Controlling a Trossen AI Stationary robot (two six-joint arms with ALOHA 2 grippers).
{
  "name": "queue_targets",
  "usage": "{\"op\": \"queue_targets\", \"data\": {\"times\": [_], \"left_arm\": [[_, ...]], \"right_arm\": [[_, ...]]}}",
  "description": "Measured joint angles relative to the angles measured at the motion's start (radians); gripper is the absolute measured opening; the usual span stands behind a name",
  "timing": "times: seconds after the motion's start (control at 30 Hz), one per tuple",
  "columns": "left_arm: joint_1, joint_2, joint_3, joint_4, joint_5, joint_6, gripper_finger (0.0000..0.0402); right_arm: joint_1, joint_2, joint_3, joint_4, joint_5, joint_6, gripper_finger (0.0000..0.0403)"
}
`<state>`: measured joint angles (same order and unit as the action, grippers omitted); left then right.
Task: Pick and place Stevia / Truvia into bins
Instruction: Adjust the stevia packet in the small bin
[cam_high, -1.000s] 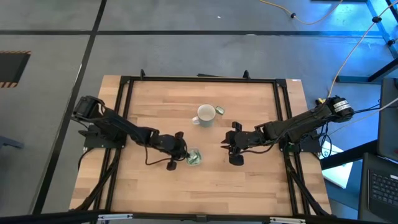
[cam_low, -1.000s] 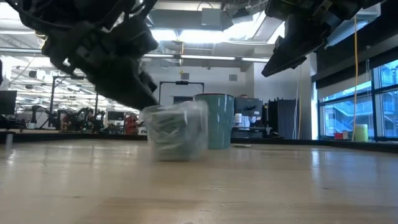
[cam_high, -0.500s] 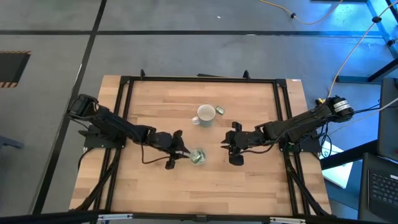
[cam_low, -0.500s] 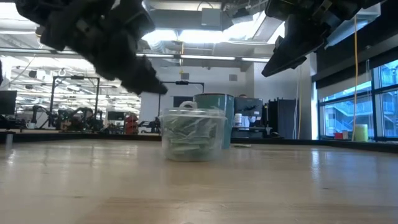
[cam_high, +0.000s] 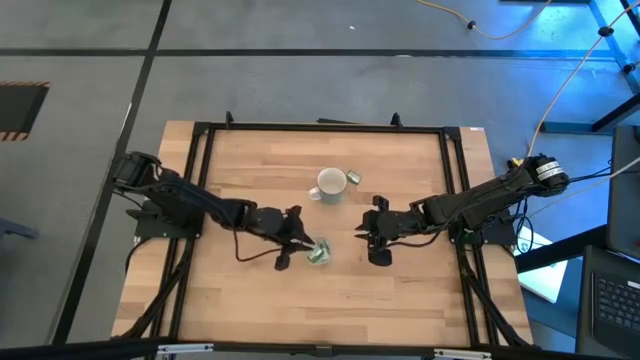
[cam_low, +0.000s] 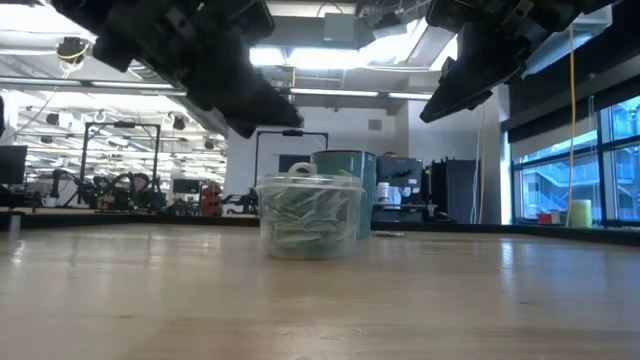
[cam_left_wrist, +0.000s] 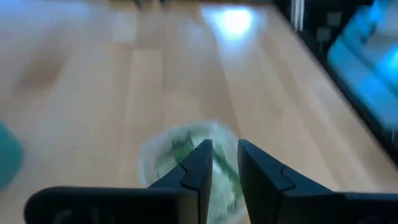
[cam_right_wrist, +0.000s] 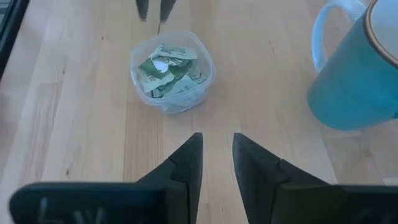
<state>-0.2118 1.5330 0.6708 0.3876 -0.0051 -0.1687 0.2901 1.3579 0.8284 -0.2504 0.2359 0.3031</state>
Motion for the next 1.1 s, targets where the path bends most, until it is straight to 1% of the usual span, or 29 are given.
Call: {"op": "queue_targets", "data": {"times": [0.17, 0.4, 0.63, 0.8, 1.1], "left_arm": [[0.004, 0.079, 0.113, -0.212, 0.017, 0.023, 0.0052], [0.008, 0.162, 0.251, -0.359, 0.033, 0.074, 0.0029], [0.019, 0.232, 0.388, -0.628, 0.015, 0.097, 0.0021], [0.02, 0.283, 0.427, -0.642, 0.021, 0.128, 0.0024], [0.025, 0.329, 0.439, -0.641, 0.036, 0.13, 0.0022]], "right_arm": [[0.0, 0.0, 0.0, 0.0, 0.0, 0.002, 0.0092], [0.0, 0.0, 0.0, -0.002, 0.0, 0.002, 0.0092], [0.0, 0.0, 0.0, -0.007, 0.0, 0.0, 0.0092], [0.0, 0.001, 0.0, -0.009, 0.0, 0.0, 0.0092], [0.0, 0.001, 0.0, -0.01, 0.0, -0.008, 0.0092]]}}
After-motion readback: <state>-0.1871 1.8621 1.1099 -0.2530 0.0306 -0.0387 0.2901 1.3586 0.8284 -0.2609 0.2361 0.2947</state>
